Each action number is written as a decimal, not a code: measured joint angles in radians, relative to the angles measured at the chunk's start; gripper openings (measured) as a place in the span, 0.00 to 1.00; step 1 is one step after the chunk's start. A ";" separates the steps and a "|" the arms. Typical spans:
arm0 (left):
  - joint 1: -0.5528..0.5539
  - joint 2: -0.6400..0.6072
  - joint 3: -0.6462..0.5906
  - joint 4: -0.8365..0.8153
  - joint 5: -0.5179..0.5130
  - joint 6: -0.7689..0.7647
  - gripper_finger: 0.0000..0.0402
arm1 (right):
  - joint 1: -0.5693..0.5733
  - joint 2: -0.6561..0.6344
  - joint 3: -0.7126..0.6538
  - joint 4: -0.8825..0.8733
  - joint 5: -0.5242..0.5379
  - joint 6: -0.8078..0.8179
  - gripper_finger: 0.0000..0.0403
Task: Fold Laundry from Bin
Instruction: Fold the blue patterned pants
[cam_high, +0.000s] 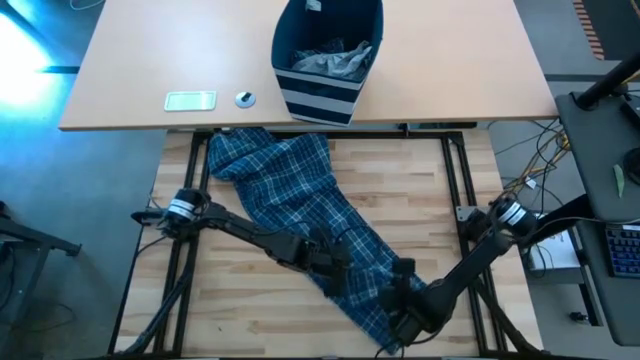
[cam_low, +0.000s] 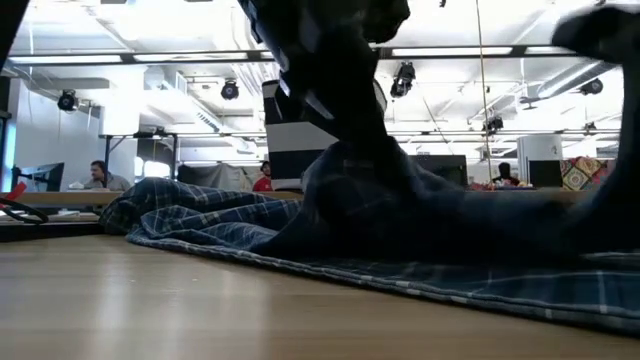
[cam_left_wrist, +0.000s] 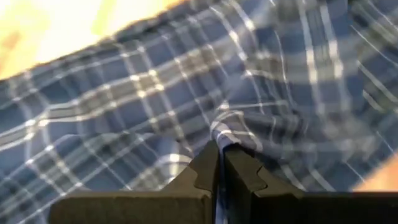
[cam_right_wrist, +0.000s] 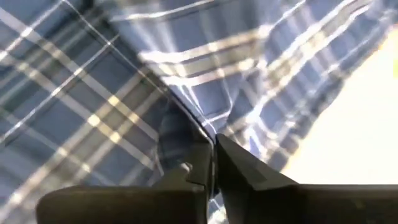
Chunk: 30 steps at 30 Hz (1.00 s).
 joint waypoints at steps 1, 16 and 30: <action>-0.001 -0.006 0.000 -0.003 0.018 0.012 0.00 | -0.003 -0.029 0.007 -0.043 0.001 -0.011 0.03; -0.143 0.052 0.042 0.292 0.129 -0.025 0.00 | 0.054 -0.334 0.014 -0.258 -0.290 -0.294 0.02; -0.160 0.257 0.172 0.364 0.171 -0.099 0.00 | 0.121 -0.115 -0.030 -0.174 -0.502 -0.316 0.02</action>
